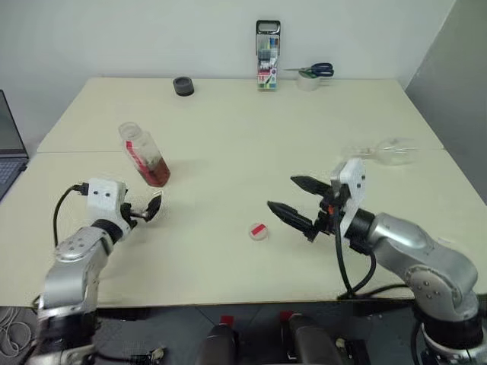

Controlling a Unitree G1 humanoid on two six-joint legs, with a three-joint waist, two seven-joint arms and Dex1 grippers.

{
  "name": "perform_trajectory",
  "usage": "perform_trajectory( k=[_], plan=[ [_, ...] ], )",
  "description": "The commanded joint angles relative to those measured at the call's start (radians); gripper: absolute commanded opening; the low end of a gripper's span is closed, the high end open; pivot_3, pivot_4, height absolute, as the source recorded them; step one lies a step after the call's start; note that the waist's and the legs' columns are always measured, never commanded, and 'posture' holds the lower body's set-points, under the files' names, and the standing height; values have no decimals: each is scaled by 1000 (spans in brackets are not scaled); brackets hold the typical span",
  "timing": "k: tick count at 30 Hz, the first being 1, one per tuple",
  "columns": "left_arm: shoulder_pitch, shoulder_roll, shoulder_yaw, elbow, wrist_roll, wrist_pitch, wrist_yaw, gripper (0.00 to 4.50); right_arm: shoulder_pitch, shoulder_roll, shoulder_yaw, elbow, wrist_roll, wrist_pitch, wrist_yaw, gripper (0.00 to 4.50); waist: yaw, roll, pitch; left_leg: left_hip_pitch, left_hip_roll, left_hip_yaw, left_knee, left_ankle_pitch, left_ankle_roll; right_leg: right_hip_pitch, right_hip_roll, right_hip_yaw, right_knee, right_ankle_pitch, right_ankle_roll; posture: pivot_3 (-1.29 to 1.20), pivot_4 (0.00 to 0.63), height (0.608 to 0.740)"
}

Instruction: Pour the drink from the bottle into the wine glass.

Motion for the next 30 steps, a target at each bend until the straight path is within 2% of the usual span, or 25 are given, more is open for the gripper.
perform_trajectory(
  k=[1,5,7,11,18,23,27,30],
  plan=[
    [38,72,-16,-220,-83,37,-142,4479,57,-11,-79,-58,-45,-16,-64,4500,3,0,0,1,0,0,0,0,0,1,0,-1,0,0,0,0,150,740],
    [18,151,-40,-376,-316,177,-337,4479,113,56,-233,8,-55,16,-217,4500,4,0,0,2,0,0,0,-1,1,3,1,-1,0,0,0,0,150,740],
    [-30,171,-90,-382,-346,193,-394,4479,108,68,-264,74,-114,11,-270,4500,2,0,0,3,0,2,0,-1,1,3,2,-1,1,0,0,0,150,740],
    [-179,157,-196,-300,-329,188,-447,4479,41,71,-310,230,-152,-8,-278,4500,-1,1,0,4,-1,6,0,-1,2,3,6,-1,2,0,0,0,150,740],
    [-358,108,-314,-141,-232,98,-497,4479,-283,258,-561,608,14,40,-446,4500,-13,2,1,4,0,11,-1,-2,4,1,7,1,3,1,-2,0,150,740],
    [-386,82,-345,-90,-181,41,-515,4479,-515,363,-786,901,174,-65,-604,4500,-12,4,2,3,0,11,-1,-1,4,1,6,1,3,1,-2,0,150,740],
    [-377,79,-341,-99,-172,32,-522,4479,-633,360,-849,1109,203,-195,-605,4500,-12,4,2,2,1,11,-1,-2,4,0,5,1,2,1,-2,0,150,740],
    [-382,75,-341,-96,-162,31,-522,4479,-702,339,-844,1267,177,-285,-562,4500,-15,4,2,2,0,13,-1,-2,5,0,5,1,2,1,-2,0,150,740]
  ],
)
